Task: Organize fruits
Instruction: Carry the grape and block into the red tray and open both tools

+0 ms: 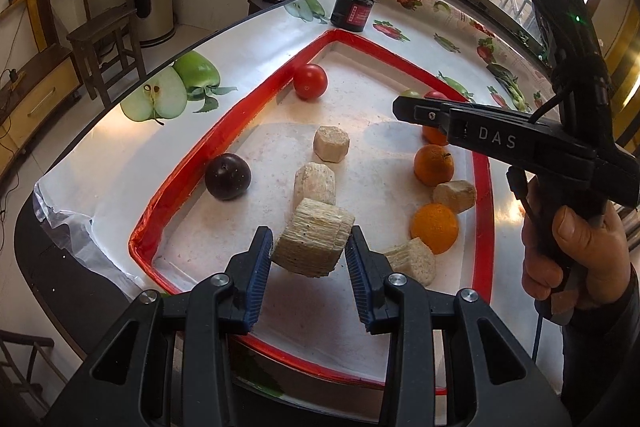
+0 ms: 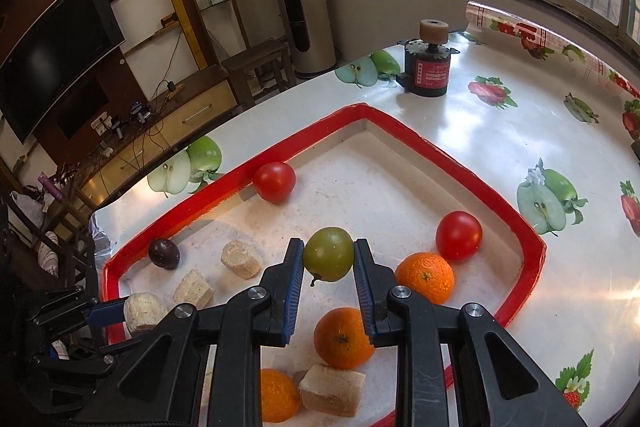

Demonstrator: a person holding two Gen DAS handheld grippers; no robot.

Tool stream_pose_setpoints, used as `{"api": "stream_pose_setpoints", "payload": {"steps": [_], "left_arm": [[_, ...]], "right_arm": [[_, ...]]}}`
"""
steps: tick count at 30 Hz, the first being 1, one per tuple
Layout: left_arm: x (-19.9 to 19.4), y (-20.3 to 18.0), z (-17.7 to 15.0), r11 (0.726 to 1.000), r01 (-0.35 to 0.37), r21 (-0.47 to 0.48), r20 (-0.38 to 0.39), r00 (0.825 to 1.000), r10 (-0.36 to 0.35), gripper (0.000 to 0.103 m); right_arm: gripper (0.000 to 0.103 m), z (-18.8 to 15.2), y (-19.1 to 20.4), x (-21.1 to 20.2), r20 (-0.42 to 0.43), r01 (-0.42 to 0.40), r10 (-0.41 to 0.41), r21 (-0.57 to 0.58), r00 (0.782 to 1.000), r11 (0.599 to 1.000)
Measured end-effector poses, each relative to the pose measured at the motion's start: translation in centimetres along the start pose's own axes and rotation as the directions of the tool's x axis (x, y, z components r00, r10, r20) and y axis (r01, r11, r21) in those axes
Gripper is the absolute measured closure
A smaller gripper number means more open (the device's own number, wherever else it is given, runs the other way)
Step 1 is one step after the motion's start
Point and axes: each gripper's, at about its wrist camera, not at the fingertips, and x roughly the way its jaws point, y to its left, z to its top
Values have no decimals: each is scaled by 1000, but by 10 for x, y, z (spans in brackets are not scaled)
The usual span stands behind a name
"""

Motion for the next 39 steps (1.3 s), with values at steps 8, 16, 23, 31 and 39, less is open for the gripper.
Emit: {"api": "stream_pose_setpoints", "payload": {"steps": [8, 16, 23, 31, 39], "left_arm": [[6, 2, -1, 1000, -11, 3, -13, 1000, 11, 68], [7, -1, 0, 999, -41, 8, -14, 999, 41, 67], [1, -3, 1, 998, -60, 2, -4, 998, 60, 53], [-13, -4, 3, 997, -75, 0, 25, 997, 75, 52], [-27, -9, 1, 997, -80, 9, 48, 996, 79, 52]], "right_arm": [[77, 5, 5, 19, -32, 15, -16, -39, 999, 999], [76, 1, 5, 28, -61, 22, -24, -46, 998, 999], [59, 0, 7, 17, -42, 16, -18, -44, 999, 999], [56, -6, 5, -10, -6, 7, -7, -32, 1000, 999], [54, -20, 2, -40, 27, -2, 2, -21, 1000, 1000]]}}
